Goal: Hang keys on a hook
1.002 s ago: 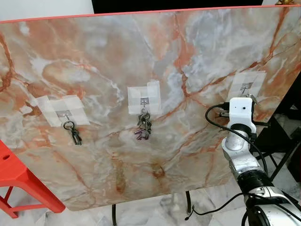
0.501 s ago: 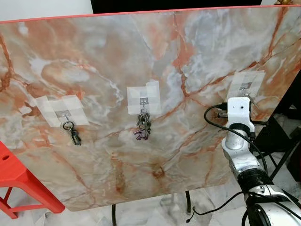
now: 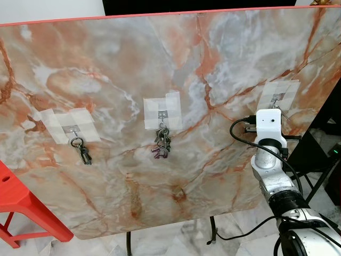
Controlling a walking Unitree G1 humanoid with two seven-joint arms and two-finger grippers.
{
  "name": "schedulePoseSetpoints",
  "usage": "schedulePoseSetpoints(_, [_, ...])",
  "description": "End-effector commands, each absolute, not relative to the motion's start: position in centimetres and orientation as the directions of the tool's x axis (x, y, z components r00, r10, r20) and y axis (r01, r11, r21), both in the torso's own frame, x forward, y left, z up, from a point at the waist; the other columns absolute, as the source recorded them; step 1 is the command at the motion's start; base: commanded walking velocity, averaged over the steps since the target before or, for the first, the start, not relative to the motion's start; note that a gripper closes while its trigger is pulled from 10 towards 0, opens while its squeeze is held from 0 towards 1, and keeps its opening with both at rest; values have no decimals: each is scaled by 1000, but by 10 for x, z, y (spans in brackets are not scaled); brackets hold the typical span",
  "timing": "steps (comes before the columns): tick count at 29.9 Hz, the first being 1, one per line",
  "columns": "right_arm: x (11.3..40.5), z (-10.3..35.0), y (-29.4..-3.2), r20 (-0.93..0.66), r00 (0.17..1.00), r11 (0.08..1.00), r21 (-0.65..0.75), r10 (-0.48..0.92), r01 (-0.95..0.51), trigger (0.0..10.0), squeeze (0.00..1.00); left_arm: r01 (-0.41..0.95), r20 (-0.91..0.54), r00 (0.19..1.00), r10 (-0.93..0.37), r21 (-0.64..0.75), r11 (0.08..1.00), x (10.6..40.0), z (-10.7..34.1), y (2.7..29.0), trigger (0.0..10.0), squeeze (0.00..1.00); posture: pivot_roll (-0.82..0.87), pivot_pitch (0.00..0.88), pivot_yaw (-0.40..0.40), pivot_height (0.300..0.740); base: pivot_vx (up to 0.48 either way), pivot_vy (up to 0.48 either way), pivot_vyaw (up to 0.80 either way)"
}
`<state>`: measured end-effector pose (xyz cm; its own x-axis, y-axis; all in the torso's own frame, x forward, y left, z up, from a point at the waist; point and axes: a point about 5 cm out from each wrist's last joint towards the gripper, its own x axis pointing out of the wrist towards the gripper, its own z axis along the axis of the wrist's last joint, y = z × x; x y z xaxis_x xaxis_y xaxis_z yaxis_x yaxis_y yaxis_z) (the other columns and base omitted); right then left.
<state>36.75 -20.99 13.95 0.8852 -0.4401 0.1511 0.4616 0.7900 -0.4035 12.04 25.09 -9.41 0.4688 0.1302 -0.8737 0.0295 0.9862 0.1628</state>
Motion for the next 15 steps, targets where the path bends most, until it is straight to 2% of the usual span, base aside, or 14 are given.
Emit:
schedulePoseSetpoints(1, [371, 147, -212, 164, 882, 792, -389, -442, 470, 10000, 0, 23, -875, 467, 127, 156, 988, 120, -94, 251, 10000, 0, 73, 0, -17, 730, 0, 0, 0])
schedulePoseSetpoints(15, [371, 146, -214, 135, 882, 808, -358, -451, 468, 10000, 0, 24, -874, 468, 128, 157, 987, 120, -94, 251, 10000, 0, 73, 0, -13, 730, 0, 0, 0])
